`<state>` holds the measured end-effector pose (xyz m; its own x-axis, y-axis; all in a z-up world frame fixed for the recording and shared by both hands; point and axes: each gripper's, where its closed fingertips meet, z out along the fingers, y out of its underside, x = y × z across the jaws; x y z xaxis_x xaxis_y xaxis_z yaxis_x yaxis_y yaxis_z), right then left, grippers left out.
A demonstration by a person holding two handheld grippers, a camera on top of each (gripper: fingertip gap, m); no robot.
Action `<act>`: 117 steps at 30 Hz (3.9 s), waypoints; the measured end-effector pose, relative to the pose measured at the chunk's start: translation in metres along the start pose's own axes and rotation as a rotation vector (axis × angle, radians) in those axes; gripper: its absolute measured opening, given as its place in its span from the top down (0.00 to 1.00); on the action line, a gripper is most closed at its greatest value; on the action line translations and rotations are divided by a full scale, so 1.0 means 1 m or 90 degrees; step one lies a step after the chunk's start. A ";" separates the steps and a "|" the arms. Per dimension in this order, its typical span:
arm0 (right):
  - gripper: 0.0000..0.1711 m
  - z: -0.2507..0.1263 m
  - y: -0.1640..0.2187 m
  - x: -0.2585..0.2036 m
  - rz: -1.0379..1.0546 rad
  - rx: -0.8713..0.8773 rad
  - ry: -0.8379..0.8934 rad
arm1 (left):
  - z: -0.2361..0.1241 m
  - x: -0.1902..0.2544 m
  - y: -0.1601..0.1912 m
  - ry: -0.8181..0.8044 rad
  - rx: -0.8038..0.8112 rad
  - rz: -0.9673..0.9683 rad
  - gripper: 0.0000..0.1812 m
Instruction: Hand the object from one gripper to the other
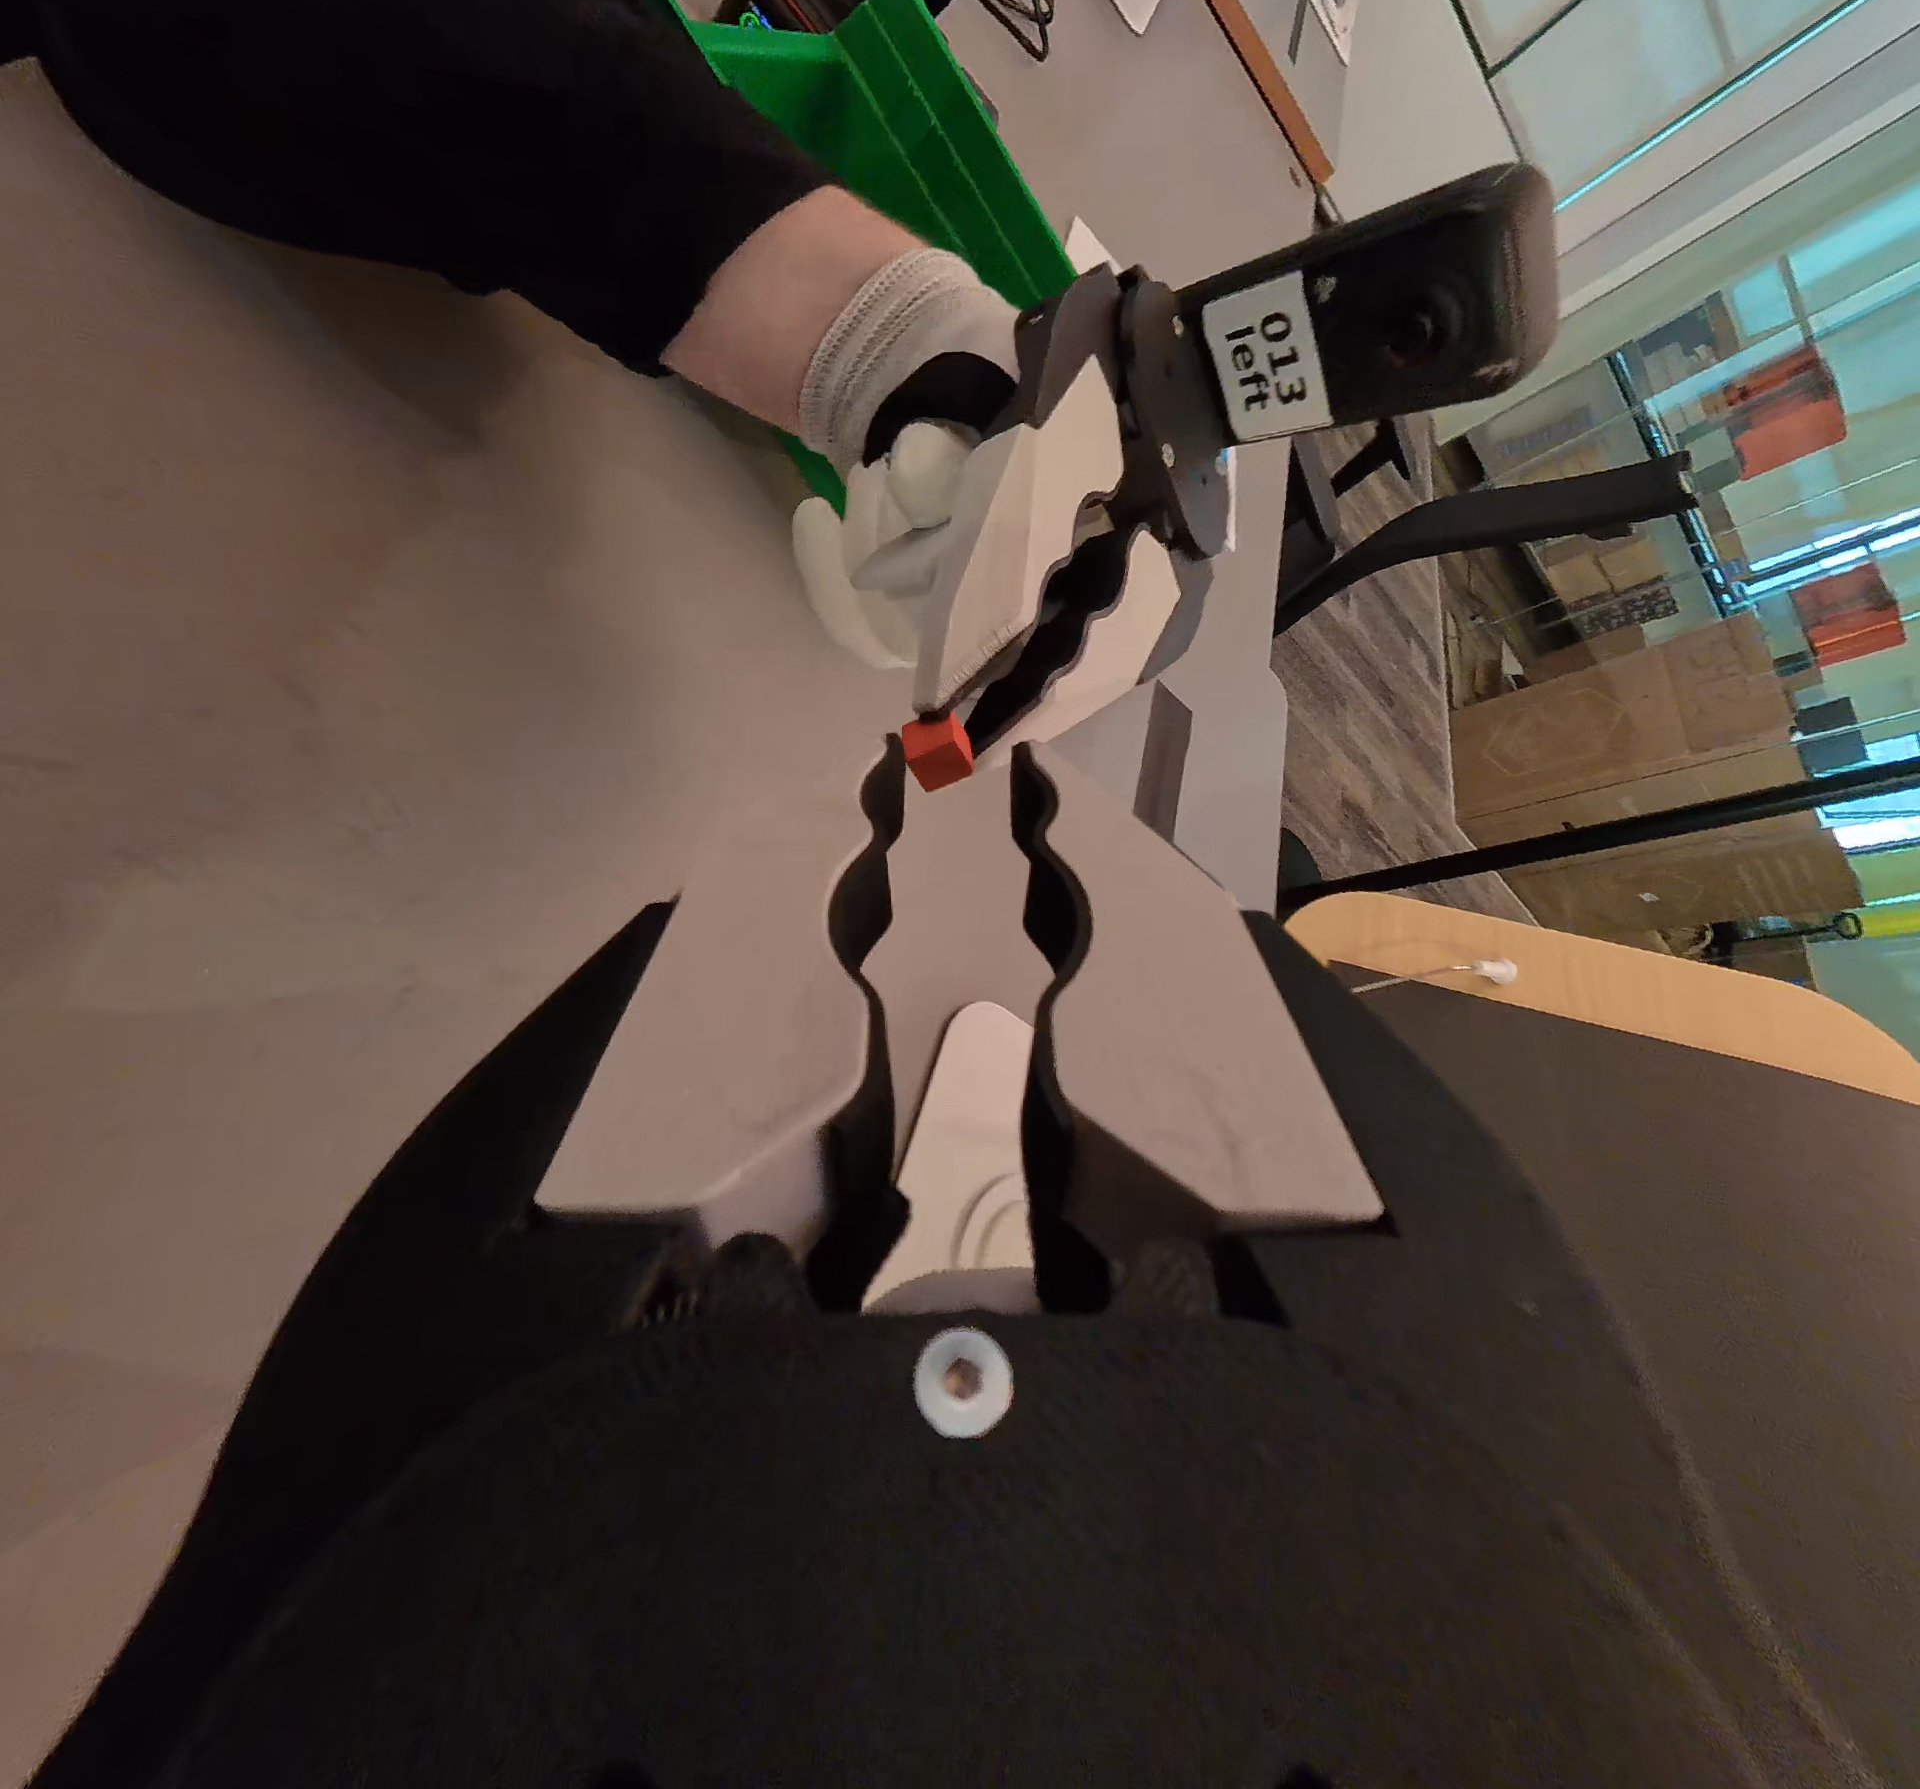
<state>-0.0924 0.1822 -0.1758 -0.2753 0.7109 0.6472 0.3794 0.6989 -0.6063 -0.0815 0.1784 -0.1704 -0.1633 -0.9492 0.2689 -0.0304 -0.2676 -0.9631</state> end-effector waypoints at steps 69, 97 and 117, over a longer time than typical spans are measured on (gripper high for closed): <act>0.94 -0.020 0.017 0.050 0.436 0.405 -0.084 | 0.000 -0.063 -0.044 -0.788 -0.163 0.945 0.83; 0.94 -0.020 0.022 0.054 0.510 0.495 -0.132 | 0.005 -0.061 -0.041 -0.806 -0.168 0.989 0.92; 0.94 -0.022 0.024 0.052 0.505 0.475 -0.132 | 0.007 -0.061 -0.040 -0.805 -0.172 0.991 0.92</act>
<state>-0.0784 0.2343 -0.1470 -0.3585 0.9285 -0.0962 -0.0940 -0.1384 -0.9859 -0.0632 0.2458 -0.1482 0.4511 0.1055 -0.8862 -0.7098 0.6443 -0.2847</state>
